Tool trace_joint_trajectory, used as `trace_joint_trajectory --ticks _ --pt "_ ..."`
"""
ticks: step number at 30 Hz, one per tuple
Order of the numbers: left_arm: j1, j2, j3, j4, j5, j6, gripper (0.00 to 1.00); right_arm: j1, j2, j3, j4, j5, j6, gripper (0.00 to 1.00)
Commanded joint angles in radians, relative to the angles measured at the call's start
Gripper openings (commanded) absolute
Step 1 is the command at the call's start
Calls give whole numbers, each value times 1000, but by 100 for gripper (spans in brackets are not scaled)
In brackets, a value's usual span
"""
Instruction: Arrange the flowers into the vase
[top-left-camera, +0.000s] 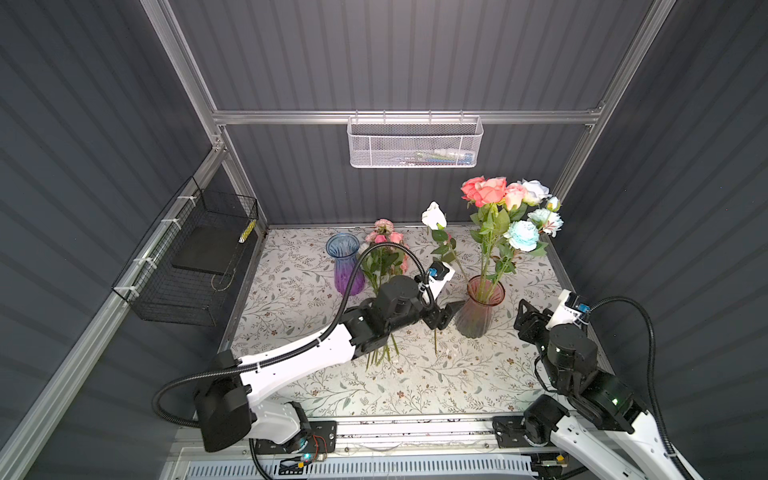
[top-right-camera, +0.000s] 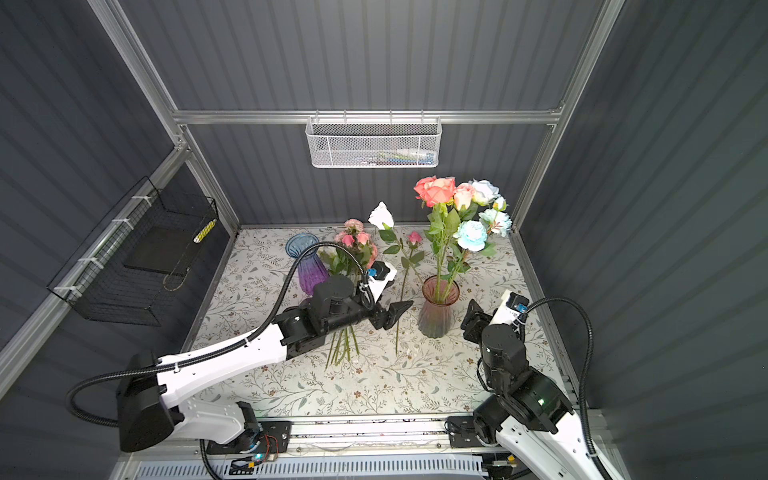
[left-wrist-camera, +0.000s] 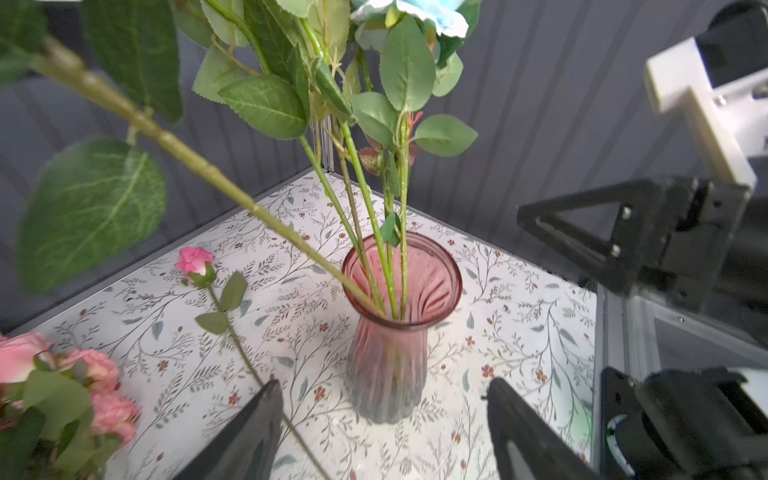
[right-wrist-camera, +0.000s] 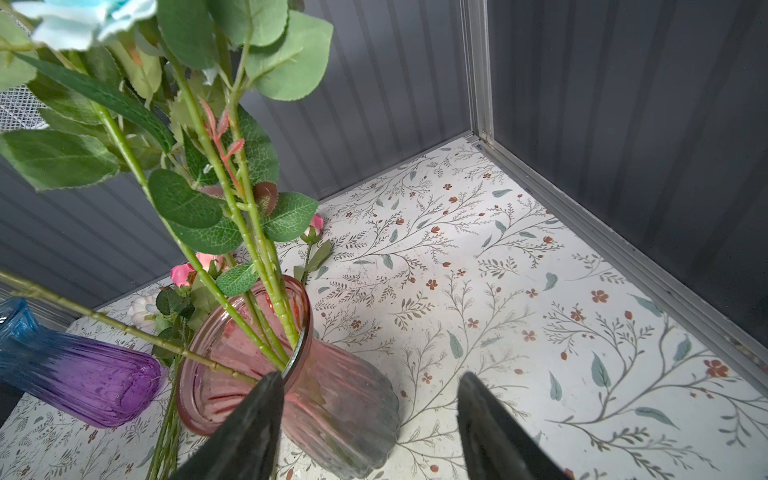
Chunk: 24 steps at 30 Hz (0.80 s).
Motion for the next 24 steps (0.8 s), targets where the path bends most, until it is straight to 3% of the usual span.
trace_joint_trajectory --ticks 1,4,7,14,24 --pt "1 -47 -101 -83 -77 4 68 -5 -3 9 15 4 0 68" --pt "1 4 -166 -73 -140 -61 65 -5 2 3 12 -4 10 68" --pt "1 143 -145 -100 -135 -107 66 -5 8 0 14 -12 19 68" --pt "1 491 47 -200 -174 -226 66 -6 13 -7 -3 -41 42 68" --pt "44 759 359 -372 -345 -297 62 -10 77 -16 48 -77 37 68"
